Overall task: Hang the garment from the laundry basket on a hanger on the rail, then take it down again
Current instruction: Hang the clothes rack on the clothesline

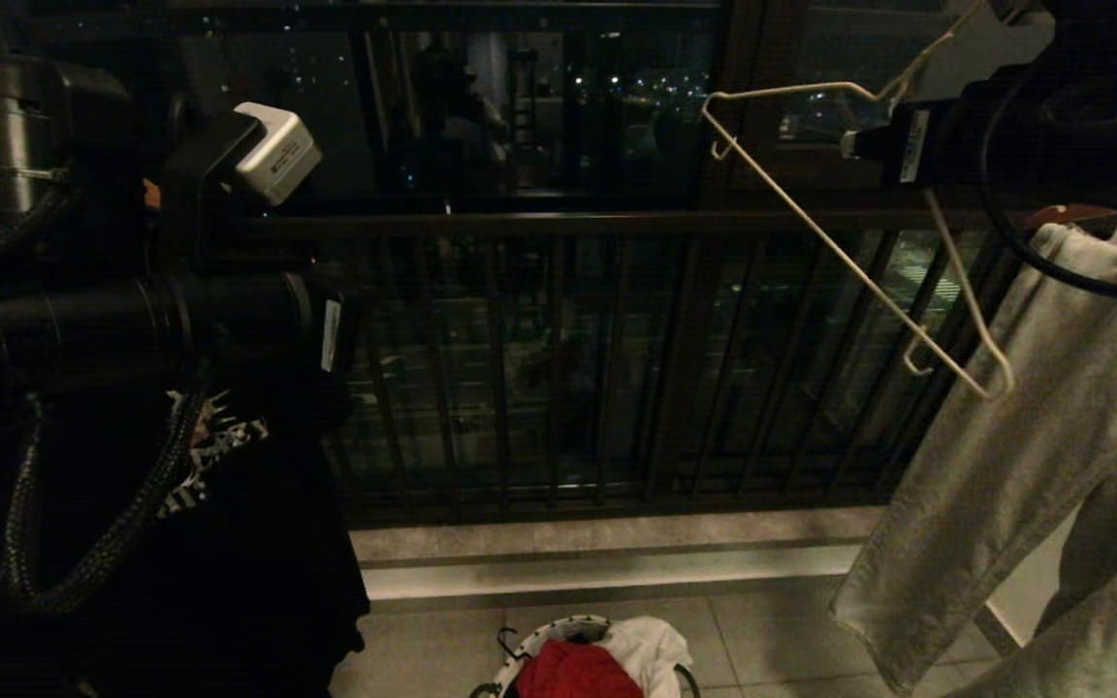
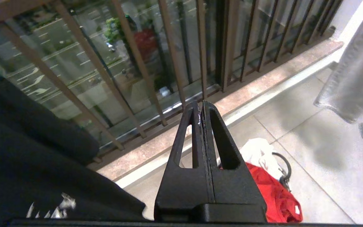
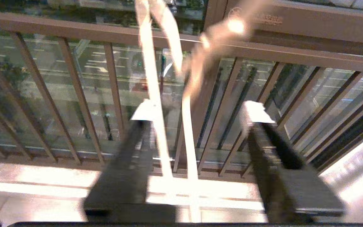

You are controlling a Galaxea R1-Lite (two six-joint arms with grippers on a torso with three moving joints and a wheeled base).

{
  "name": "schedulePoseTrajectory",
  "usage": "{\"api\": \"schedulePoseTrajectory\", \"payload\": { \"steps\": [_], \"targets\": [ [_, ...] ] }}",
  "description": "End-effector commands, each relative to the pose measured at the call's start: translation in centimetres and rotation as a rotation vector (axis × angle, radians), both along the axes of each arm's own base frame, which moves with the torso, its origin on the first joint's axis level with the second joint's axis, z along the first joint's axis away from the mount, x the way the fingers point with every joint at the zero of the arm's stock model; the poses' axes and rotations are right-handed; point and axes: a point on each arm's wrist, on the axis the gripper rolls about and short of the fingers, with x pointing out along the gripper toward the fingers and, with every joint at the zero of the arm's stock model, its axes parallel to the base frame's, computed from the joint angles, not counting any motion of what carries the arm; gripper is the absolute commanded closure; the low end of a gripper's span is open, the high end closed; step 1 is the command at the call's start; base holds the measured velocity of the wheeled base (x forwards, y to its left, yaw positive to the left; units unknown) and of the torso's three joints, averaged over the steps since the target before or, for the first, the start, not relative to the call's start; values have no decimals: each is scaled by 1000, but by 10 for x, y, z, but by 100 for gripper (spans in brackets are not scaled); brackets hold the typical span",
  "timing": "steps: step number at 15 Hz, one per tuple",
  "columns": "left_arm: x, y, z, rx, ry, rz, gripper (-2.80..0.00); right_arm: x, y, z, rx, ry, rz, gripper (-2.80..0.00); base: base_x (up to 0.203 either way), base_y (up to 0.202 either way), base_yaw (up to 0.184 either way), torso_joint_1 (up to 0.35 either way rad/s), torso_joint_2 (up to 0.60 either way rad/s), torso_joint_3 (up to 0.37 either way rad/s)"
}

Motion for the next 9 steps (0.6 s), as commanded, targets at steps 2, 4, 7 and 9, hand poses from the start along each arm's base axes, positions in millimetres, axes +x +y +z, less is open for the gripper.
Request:
{"api": "schedulePoseTrajectory", "payload": {
  "steps": [2, 4, 7, 9],
  "targets": [
    [1, 0, 0, 1, 0, 1, 0, -3, -1, 1, 3, -6, -1, -280, 0, 0, 0, 0, 0, 0],
    [1, 0, -1, 2, 1, 0, 0, -13, -3, 4, 5, -16, 0, -280, 0, 0, 0, 0, 0, 0],
    [1, 0, -1, 5, -1, 0, 0, -38, -10, 5, 4, -12, 1, -280, 0, 0, 0, 0, 0, 0],
    [1, 0, -1, 5, 0, 0, 0, -61, -16, 7, 2, -6, 3, -280, 0, 0, 0, 0, 0, 0]
  ]
}}
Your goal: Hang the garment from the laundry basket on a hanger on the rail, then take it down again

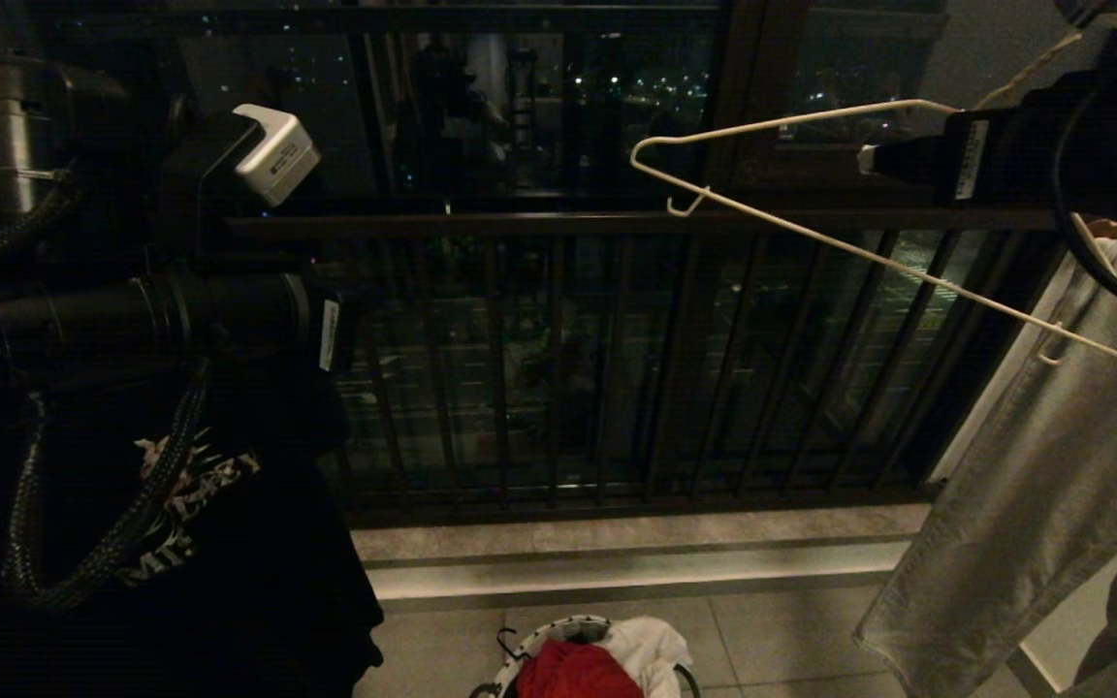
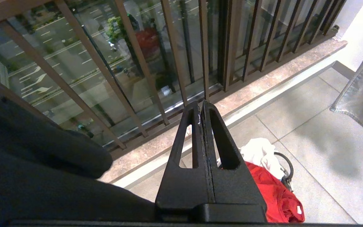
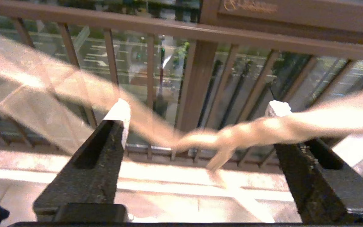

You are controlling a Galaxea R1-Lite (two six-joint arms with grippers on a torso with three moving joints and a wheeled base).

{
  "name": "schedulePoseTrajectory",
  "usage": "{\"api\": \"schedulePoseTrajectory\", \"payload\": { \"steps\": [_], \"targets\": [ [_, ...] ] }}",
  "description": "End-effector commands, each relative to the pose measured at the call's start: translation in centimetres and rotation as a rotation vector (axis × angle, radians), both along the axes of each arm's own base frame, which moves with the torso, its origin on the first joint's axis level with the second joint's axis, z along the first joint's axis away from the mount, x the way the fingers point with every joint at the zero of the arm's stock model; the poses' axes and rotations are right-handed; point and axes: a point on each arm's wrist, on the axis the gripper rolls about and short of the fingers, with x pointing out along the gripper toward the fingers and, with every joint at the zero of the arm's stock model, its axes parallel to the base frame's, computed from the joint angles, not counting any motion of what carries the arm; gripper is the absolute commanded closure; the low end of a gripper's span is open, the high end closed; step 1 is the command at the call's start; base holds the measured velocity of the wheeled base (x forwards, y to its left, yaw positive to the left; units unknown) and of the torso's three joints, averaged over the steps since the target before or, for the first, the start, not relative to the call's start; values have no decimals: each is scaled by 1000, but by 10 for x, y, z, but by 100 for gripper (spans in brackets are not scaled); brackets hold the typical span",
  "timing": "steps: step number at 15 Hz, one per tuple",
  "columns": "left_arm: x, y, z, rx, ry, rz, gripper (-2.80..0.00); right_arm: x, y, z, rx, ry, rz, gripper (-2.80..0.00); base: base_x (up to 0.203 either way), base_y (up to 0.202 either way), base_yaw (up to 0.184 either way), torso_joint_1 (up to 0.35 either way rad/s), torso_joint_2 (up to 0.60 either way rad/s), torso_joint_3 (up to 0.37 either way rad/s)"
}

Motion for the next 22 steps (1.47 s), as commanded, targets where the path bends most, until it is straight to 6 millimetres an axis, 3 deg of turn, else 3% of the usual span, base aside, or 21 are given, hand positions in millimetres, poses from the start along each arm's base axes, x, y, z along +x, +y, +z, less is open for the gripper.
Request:
{"api": "schedulePoseTrajectory", "payload": {
  "steps": [1, 11, 15, 16, 22],
  "targets": [
    [0, 0, 0, 1, 0, 0, 0, -36, -10, 10, 11, -41, 0, -280, 0, 0, 0, 0, 0, 0],
    [-2, 1, -2, 9, 1, -5, 0, -154, -44, 3, 9, -42, 0, -280, 0, 0, 0, 0, 0, 0],
    [-3, 1, -2, 9, 1, -6, 0, -192, -55, -1, 1, -85, 4, -280, 0, 0, 0, 0, 0, 0],
    [-3, 1, -3, 13, 4, -7, 0, -198, -56, -6, -18, -78, 15, 0, 0, 0, 0, 0, 0, 0],
    [-24, 11, 1, 7, -24, -10, 0, -217, -61, -15, -18, -97, 34, 0, 0, 0, 0, 0, 0, 0]
  ]
}}
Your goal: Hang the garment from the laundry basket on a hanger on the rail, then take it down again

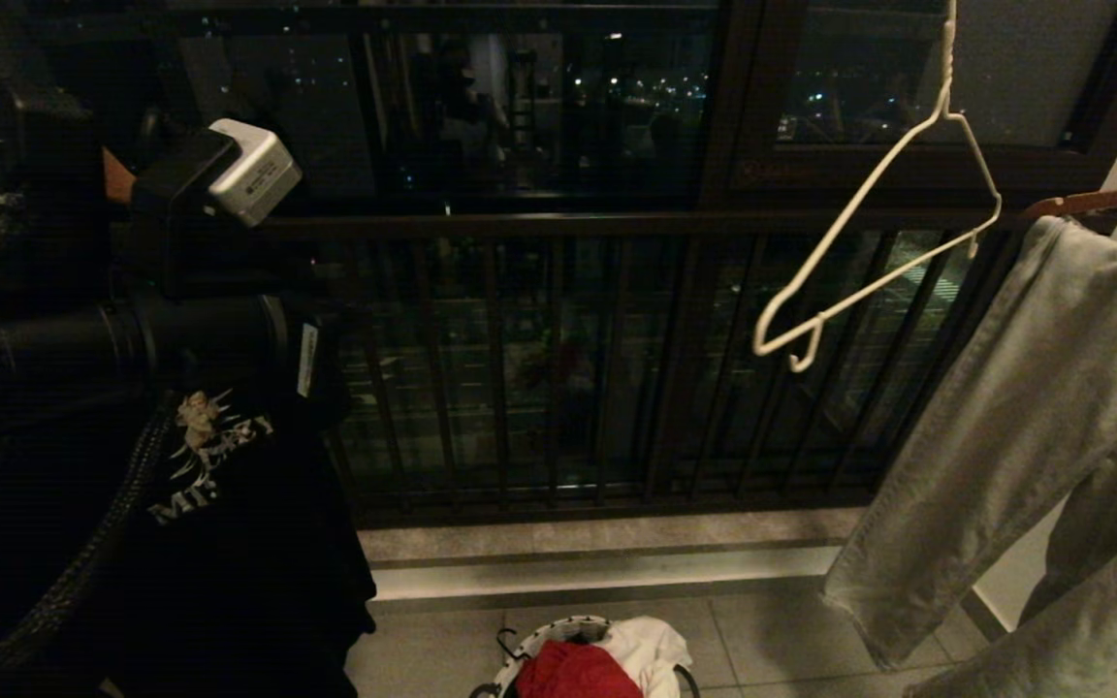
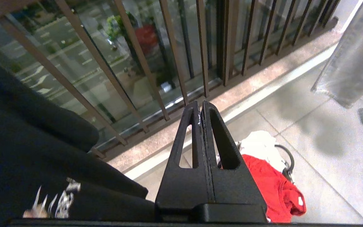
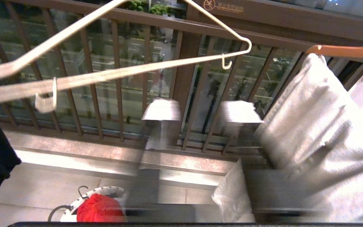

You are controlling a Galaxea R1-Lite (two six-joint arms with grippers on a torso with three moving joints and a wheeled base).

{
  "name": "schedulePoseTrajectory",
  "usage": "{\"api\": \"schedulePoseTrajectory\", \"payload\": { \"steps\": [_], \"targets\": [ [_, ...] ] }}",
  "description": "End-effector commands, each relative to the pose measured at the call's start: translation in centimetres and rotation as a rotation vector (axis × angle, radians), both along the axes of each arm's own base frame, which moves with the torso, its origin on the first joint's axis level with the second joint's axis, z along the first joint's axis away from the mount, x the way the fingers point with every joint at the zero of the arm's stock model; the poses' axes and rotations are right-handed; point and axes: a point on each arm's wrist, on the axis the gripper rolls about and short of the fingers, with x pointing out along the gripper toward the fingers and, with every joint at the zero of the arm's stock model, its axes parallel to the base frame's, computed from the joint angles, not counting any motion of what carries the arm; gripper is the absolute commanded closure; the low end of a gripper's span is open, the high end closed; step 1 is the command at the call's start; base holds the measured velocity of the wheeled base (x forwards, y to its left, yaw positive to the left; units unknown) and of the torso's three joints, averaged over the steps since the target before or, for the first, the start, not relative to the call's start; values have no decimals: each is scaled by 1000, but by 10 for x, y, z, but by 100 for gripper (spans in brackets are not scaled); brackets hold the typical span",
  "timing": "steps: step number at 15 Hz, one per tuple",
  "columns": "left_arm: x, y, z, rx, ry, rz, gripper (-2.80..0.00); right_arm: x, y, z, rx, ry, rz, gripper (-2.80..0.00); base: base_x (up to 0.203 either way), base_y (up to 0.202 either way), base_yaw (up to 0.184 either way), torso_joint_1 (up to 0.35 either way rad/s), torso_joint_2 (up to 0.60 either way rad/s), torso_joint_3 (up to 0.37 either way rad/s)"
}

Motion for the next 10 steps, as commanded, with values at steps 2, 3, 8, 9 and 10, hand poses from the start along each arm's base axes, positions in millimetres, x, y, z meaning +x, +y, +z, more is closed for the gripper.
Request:
{"api": "schedulePoseTrajectory", "payload": {
  "steps": [2, 3, 8, 9, 10],
  "targets": [
    [-24, 12, 10, -24, -45, 7, 0, -22, -6, -5, 10, -46, -2, 0, 0, 0, 0, 0, 0, 0],
    [-36, 17, 10, -28, -58, 16, 0, -30, -9, -6, 14, -63, -1, 0, 0, 0, 0, 0, 0, 0],
    [-99, 57, -1, -49, -133, 144, 0, -69, -20, -10, 39, -148, -3, 0, 0, 0, 0, 0, 0, 0],
    [-107, 69, -4, -51, -149, 221, 0, -76, -22, -11, 44, -167, -5, 0, 0, 0, 0, 0, 0, 0],
    [-119, 80, -6, -57, -176, 296, 0, -84, -24, -10, 50, -190, -14, 0, 0, 0, 0, 0, 0, 0]
  ]
}}
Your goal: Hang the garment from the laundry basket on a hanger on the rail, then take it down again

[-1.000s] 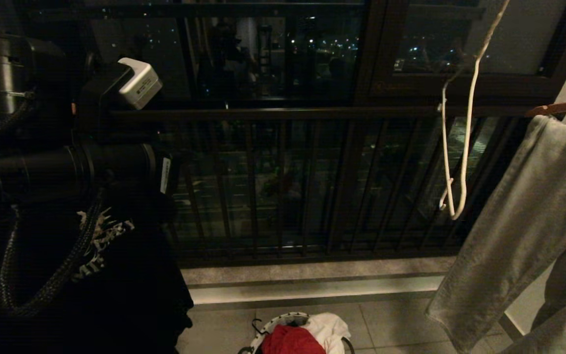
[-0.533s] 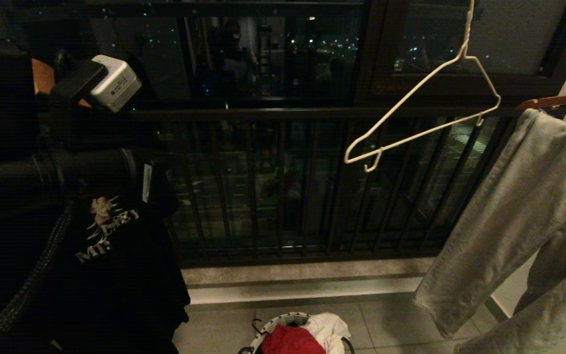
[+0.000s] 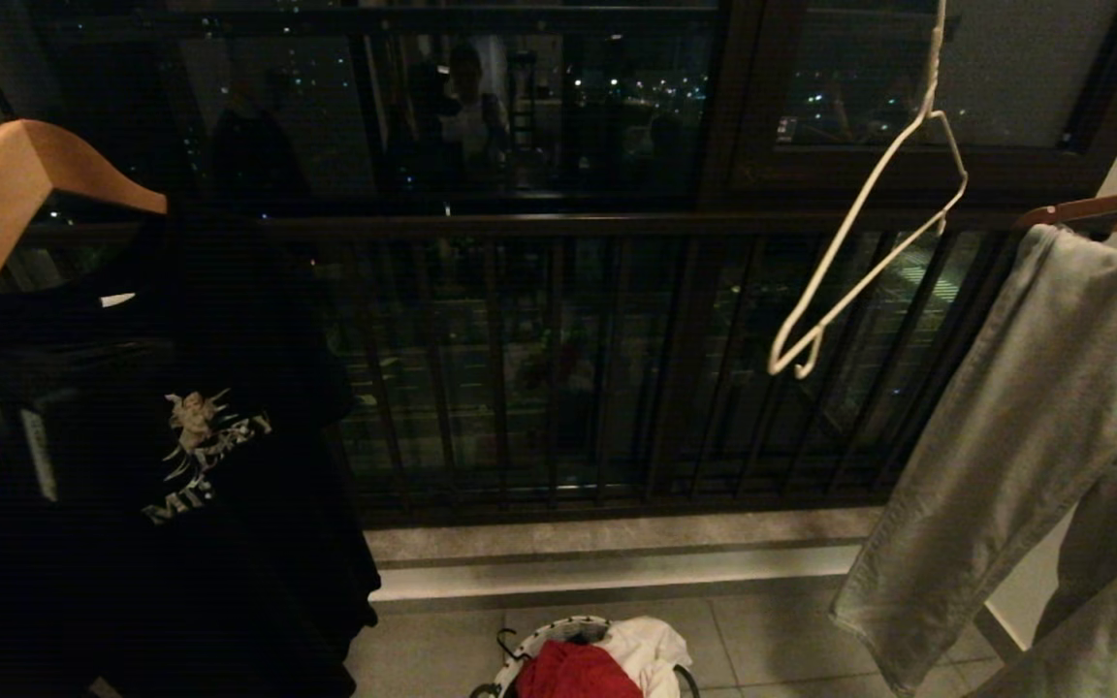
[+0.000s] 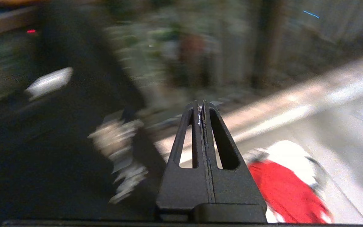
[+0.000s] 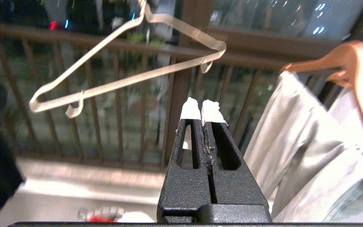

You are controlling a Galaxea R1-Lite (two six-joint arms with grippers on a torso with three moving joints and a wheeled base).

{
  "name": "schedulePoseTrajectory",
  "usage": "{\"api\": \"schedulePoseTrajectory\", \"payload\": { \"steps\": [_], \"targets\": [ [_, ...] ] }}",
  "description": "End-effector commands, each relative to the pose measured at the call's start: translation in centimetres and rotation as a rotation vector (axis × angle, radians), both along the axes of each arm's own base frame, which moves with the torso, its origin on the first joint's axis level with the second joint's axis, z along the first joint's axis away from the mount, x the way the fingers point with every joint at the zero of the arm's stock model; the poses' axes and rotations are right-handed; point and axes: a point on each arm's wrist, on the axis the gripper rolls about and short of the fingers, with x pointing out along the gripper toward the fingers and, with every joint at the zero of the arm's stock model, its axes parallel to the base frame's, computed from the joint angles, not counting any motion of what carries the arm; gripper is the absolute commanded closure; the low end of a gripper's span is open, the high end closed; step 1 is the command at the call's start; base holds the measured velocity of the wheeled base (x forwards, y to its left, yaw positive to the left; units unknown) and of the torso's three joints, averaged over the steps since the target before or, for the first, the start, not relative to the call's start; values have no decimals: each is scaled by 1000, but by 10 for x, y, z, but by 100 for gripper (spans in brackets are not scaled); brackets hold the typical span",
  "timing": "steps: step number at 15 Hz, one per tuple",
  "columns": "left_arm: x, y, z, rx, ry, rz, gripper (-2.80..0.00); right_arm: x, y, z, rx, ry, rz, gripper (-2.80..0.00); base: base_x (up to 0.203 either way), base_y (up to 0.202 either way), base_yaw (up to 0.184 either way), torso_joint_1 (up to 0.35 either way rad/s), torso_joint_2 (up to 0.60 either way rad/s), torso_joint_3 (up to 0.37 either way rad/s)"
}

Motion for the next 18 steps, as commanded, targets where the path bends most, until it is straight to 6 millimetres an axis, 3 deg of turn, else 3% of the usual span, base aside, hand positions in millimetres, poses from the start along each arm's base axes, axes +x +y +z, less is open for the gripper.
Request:
{"api": "schedulePoseTrajectory", "payload": {
  "steps": [1, 4, 7, 9, 12, 16, 18],
  "targets": [
    [-37, 22, 2, -26, -93, 122, 0, -23, -6, -2, 18, -64, -19, 0, 0, 0, 0, 0, 0, 0],
    [-81, 32, -4, -42, -133, 188, 0, -43, -6, -8, 26, -98, -118, 0, 0, 0, 0, 0, 0, 0],
    [-127, 37, -22, -58, -166, 199, 0, -64, -6, -24, 17, -72, -150, 0, 0, 0, 0, 0, 0, 0],
    [-146, 39, -35, -70, -184, 245, 0, -70, -7, -31, 12, -51, -147, 0, 0, 0, 0, 0, 0, 0],
    [-168, 37, -55, -76, -200, 337, 0, -81, -10, -45, 2, -12, -126, 0, 0, 0, 0, 0, 0, 0],
    [-174, 36, -80, -71, -171, 339, 0, -85, 1, -61, -2, 19, -224, 0, 0, 0, 0, 0, 0, 0],
    [-175, 36, -99, -69, -159, 332, 0, -84, 6, -79, -11, 38, -209, 0, 0, 0, 0, 0, 0, 0]
  ]
}}
